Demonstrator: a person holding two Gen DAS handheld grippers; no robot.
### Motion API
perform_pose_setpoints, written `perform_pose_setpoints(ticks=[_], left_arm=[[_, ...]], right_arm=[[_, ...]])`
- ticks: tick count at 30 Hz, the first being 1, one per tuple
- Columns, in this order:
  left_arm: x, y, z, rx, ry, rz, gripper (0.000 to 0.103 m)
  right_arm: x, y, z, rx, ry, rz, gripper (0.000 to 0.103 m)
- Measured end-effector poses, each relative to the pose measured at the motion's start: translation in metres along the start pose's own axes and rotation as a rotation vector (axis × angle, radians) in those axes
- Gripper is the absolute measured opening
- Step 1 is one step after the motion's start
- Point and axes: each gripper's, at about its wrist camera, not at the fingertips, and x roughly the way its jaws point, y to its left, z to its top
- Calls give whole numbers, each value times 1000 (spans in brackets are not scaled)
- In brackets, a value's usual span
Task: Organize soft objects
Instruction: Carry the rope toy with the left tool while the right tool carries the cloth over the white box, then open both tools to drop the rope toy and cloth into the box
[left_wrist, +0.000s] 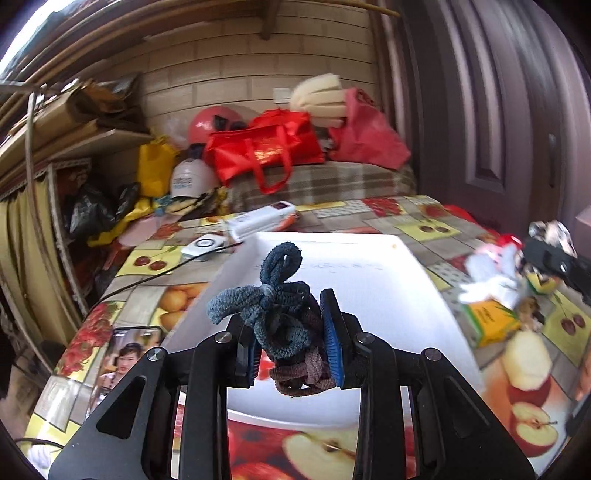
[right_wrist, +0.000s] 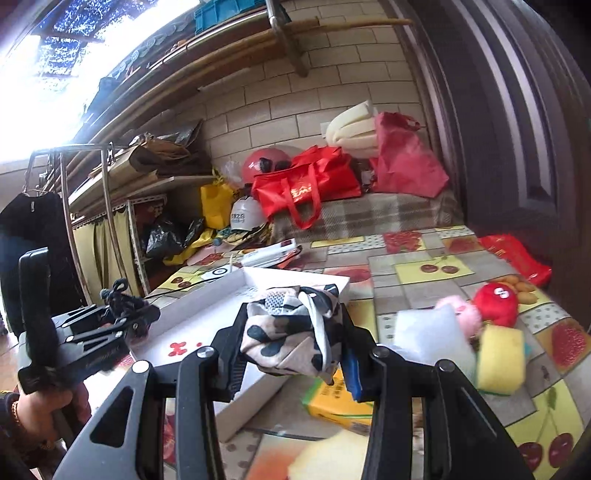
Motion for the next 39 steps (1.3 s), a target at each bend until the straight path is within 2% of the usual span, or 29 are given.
perform_pose_setpoints(ticks=[4, 14, 25, 31, 33, 34, 35, 36, 38, 39], left_arm=[[11, 16, 4, -38, -11, 36, 28], [35, 32, 9, -107, 4, 27, 28], [55, 34, 17, -92, 24, 43, 28], [69, 23, 17, -33, 90, 45, 29], [73, 23, 17, -38, 112, 58, 29], [74, 24, 17, -43, 119, 60, 30], [76, 26, 17, -51, 126, 68, 33], [76, 26, 16, -53, 127, 73, 40], [75, 25, 16, -53, 121, 98, 64], [74, 25, 16, -51, 116, 113, 84]], right_arm=[[13, 11, -2, -4, 17, 20, 42], [59, 40, -3, -49, 59, 19, 42], [104, 54, 4, -76, 113, 28, 43], [118, 53, 5, -77, 147, 27, 45], [123, 54, 4, -79, 170, 34, 50], [124, 54, 3, -80, 181, 33, 62], [126, 53, 4, -79, 187, 30, 77], [126, 53, 4, -78, 190, 17, 82], [125, 52, 4, -71, 184, 5, 82], [124, 52, 4, -69, 179, 4, 82]])
